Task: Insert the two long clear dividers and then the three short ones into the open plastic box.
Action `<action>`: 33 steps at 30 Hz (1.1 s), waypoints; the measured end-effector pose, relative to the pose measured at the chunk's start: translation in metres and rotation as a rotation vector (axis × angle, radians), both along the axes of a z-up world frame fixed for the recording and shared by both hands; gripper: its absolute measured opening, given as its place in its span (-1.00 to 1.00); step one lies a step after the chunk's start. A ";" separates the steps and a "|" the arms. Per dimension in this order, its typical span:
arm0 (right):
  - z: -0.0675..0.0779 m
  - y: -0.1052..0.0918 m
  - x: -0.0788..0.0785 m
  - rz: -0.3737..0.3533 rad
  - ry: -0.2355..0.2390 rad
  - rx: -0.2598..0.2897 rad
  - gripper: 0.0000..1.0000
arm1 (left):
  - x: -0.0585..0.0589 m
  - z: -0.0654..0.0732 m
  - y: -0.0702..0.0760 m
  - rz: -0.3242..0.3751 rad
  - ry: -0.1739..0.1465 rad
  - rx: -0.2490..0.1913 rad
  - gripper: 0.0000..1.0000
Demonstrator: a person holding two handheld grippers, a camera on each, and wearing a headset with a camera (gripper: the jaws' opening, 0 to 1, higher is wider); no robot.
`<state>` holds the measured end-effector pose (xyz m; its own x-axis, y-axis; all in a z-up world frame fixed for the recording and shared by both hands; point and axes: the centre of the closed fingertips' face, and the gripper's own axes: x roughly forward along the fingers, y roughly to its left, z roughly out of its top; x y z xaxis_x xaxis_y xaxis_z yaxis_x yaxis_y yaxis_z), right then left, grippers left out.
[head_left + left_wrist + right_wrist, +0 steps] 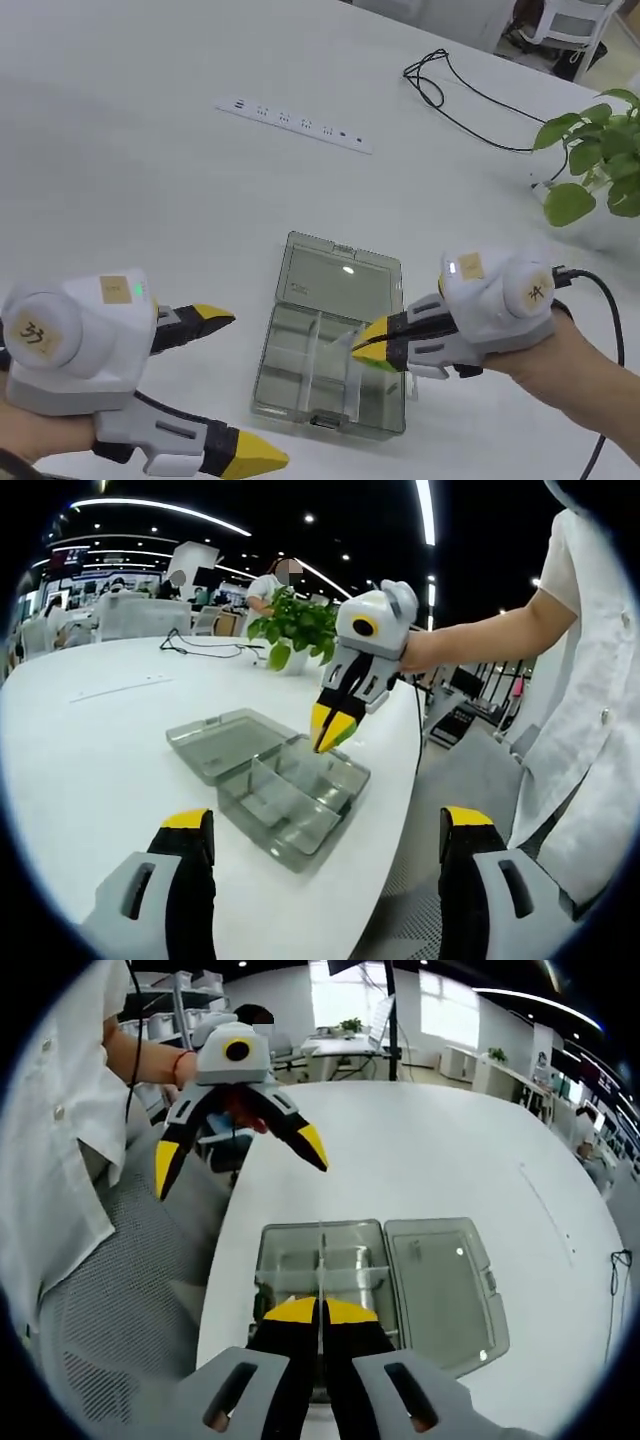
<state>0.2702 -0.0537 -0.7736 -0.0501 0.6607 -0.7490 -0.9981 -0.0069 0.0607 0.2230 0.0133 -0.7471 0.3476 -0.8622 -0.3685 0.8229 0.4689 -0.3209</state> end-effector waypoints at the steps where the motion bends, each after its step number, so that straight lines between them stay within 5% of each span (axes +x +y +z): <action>1: 0.000 0.001 0.000 0.006 -0.005 -0.002 -0.95 | 0.000 0.000 0.000 -0.001 0.001 0.001 0.91; 18: -0.010 0.007 0.001 0.014 0.011 -0.027 -0.95 | 0.000 -0.003 -0.002 -0.016 0.007 0.004 0.91; 33: -0.039 0.009 -0.002 0.049 0.003 -0.138 -0.95 | 0.002 -0.005 -0.003 -0.026 0.010 0.004 0.91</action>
